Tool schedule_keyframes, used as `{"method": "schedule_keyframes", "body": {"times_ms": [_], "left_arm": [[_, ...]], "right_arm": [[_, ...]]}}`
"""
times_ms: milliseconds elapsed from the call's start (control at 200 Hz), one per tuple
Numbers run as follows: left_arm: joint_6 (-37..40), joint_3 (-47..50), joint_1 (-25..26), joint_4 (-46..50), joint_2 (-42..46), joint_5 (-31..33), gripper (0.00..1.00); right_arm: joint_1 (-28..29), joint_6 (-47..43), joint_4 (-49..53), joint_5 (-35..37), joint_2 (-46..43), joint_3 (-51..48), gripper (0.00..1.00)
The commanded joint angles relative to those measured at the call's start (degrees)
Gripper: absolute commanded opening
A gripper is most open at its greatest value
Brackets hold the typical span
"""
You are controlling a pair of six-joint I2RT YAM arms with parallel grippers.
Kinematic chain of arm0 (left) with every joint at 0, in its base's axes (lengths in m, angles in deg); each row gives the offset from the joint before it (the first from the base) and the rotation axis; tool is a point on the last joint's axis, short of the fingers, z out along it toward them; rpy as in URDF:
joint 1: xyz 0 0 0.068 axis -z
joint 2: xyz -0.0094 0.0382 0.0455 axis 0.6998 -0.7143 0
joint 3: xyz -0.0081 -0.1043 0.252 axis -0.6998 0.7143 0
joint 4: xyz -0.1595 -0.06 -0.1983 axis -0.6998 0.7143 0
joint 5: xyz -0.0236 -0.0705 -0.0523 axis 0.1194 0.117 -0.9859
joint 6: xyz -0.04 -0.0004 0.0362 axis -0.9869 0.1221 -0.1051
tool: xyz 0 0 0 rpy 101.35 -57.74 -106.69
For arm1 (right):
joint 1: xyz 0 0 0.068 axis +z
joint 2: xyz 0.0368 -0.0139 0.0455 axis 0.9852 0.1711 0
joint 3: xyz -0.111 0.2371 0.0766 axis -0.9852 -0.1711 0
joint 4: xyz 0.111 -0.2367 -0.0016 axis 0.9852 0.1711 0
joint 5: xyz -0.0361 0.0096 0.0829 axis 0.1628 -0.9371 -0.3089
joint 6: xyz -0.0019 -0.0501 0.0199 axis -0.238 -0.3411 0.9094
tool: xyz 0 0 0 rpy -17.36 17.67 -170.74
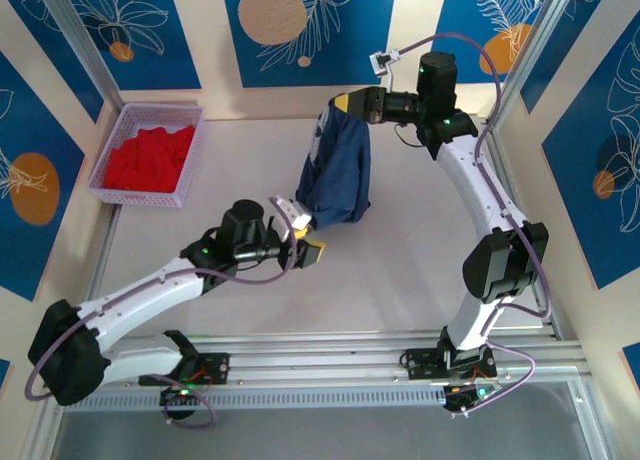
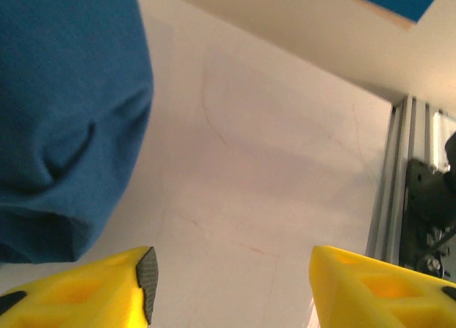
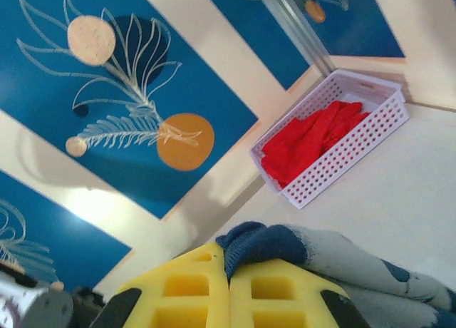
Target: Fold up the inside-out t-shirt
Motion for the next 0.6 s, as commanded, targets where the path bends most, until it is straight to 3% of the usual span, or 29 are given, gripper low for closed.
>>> {"method": "schedule_keyframes", "body": {"times_ms": [0, 200, 595], "left_arm": [[-3.09, -4.66, -3.69, -1.21, 0.01, -1.34, 0.6], [-11.12, -14.08, -10.93, 0.15, -8.18, -5.53, 0.61], [-11.0, -27.87, -11.92, 1.69, -22.08, -10.43, 0.58]], "right_arm": [[0.13, -9.15, 6.36, -6.2, -0.39, 1.75, 0.0], [0.56, -13.66, 8.16, -8.61, -0.82, 1.1, 0.0], [1.63, -14.97, 8.74, -9.31, -0.48, 0.24, 0.0]]}}
